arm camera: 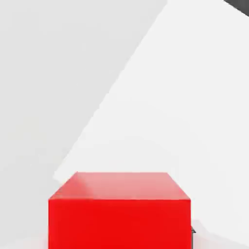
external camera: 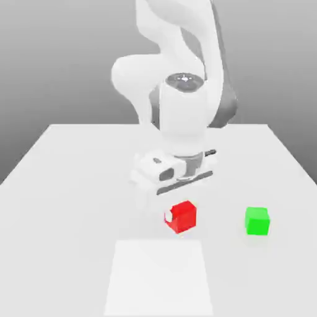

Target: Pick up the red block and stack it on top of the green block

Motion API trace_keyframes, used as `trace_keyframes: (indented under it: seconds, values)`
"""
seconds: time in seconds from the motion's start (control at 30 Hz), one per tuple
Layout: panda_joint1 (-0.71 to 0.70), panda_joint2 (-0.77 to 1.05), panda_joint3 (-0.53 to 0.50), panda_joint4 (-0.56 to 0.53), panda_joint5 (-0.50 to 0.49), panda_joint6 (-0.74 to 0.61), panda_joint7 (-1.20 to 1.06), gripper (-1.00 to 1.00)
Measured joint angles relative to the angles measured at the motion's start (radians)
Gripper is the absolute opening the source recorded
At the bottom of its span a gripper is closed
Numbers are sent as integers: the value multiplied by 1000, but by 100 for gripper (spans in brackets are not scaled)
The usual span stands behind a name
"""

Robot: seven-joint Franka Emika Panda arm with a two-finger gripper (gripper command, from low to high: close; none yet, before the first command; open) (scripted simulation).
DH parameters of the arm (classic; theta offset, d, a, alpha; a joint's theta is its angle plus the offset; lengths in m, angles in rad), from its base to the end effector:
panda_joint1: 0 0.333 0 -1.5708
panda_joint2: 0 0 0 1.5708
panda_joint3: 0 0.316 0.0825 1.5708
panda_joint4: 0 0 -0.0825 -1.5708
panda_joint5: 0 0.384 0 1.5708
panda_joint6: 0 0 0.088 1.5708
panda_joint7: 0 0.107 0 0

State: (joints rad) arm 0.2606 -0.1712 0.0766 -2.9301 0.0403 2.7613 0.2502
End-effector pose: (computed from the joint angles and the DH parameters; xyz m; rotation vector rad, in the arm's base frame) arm 0.3178 0.1078 0.2261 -3.1382 -0.0761 -0.0023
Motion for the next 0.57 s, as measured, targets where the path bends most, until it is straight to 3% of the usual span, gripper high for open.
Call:
trace_keyframes:
  seconds: [0.23, 0.47, 0.5, 0.57]
  values:
    - [290, -39, 156, 35, 69, -74, -204, -100]
    - [280, 172, 178, 48, -60, 121, -132, -100]
    - [284, 202, 168, 49, -84, 148, -115, 100]
    - [284, 202, 168, 49, -84, 148, -115, 100]
